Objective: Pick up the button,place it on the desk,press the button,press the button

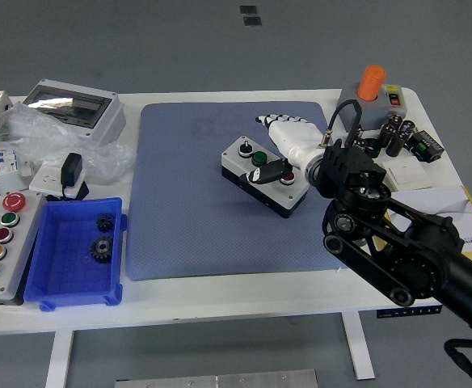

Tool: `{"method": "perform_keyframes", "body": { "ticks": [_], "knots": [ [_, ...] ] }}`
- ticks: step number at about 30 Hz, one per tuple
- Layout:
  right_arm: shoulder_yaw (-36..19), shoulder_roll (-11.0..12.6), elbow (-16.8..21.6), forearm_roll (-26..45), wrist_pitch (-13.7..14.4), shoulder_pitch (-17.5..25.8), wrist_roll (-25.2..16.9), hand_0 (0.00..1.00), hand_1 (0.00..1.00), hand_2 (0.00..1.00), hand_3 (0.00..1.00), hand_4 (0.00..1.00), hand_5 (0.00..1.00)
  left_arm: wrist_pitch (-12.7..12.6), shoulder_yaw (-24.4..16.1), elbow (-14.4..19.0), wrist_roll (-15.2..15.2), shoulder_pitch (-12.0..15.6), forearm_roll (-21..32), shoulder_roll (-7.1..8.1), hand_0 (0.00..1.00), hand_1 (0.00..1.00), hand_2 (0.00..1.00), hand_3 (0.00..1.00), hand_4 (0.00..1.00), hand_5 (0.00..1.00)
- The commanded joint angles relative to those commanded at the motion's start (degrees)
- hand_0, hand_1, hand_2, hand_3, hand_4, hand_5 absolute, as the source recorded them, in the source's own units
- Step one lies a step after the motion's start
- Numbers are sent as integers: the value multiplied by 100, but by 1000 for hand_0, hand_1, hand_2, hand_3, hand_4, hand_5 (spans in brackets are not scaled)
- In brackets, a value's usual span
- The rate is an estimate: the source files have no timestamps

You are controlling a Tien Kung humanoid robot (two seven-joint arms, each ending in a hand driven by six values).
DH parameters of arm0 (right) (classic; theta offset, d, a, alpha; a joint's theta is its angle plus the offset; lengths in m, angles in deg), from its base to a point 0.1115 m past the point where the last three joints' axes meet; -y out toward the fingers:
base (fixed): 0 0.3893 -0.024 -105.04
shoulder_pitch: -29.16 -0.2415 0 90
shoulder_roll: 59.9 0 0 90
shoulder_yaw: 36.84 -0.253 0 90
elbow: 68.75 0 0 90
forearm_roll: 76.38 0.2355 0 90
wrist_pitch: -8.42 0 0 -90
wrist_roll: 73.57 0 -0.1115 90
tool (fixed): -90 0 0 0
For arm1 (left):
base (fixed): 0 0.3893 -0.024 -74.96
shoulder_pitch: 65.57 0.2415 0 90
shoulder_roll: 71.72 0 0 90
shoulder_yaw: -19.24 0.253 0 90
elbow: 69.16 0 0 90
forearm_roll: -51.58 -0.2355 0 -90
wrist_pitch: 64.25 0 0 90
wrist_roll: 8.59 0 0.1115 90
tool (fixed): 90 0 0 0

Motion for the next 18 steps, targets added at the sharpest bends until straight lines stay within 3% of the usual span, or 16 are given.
{"method": "perform_keyframes", "body": {
  "ticks": [15, 18],
  "knots": [
    [-78, -236, -797, 63, 20, -182, 0, 998, 998, 998, 998, 982, 542, 48, -52, 0, -28, -20, -75, 17, 599, 581, 559, 648, 716, 344],
    [-11, -284, -956, 182, 69, -206, 0, 998, 998, 998, 998, 989, 503, 65, -64, 0, -45, -37, -90, 17, 599, 581, 558, 647, 714, 342]
  ]
}}
